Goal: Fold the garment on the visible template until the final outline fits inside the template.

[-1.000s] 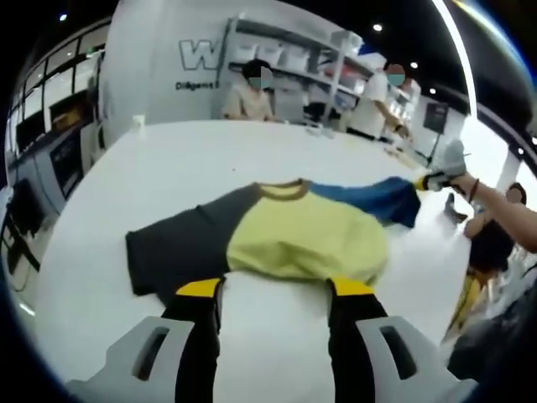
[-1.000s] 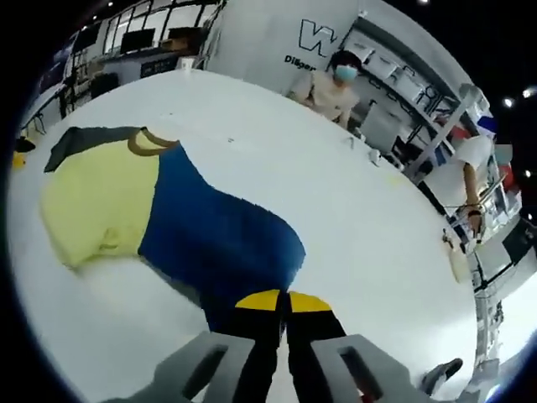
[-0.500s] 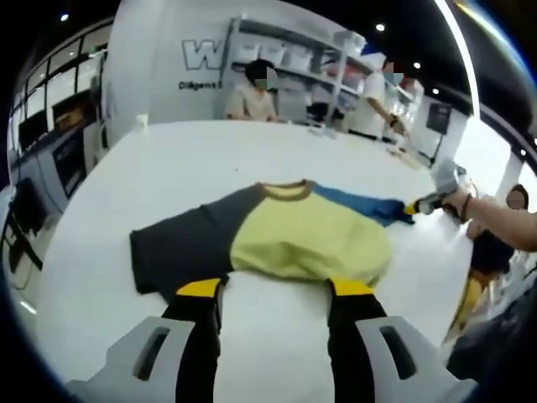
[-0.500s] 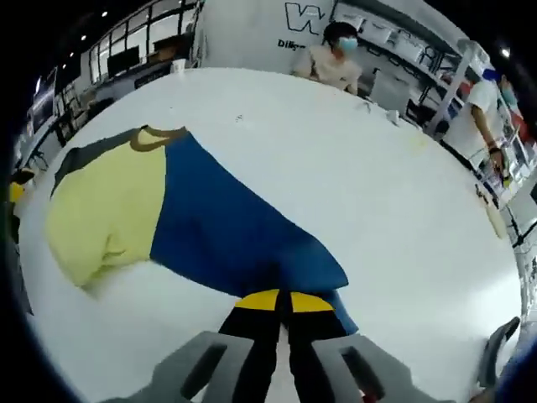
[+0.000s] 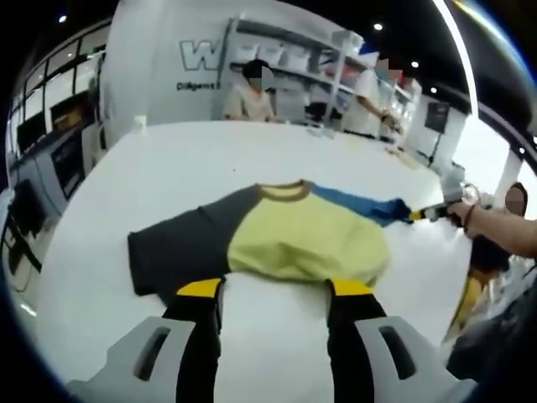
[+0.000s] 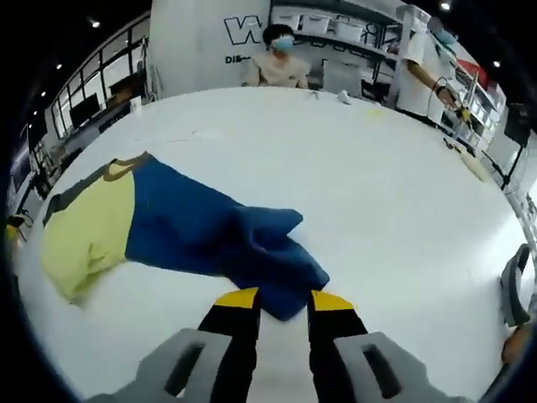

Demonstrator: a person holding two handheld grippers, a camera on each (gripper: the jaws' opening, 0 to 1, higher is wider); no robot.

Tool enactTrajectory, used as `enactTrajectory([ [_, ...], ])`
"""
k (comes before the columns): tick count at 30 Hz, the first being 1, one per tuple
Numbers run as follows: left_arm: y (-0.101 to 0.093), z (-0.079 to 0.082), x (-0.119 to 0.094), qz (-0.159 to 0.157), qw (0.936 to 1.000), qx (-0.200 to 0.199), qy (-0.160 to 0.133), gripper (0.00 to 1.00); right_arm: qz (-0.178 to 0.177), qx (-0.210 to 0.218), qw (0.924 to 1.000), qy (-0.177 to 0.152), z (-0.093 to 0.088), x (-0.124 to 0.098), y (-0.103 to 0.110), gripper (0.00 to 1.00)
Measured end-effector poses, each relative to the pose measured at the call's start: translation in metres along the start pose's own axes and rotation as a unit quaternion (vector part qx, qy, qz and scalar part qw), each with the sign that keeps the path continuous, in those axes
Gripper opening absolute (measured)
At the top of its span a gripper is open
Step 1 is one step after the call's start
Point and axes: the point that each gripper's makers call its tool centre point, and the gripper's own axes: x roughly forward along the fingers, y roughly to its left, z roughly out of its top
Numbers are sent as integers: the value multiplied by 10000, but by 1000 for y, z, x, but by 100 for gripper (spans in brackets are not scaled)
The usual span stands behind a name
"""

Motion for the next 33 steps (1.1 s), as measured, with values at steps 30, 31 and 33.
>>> enactTrajectory([
  [30, -4, -6, -5, 136, 9999, -20, 46, 48, -835, -1433, 9769, -1349, 84, -34, -53, 0],
  [31, -4, -6, -5, 134, 9999, -26, 43, 48, -866, -1536, 9725, -1519, 92, -36, -55, 0],
  [33, -5, -6, -6, 144, 9999, -15, 21, 47, -1025, -1965, 9572, -1863, 104, -49, -53, 0],
])
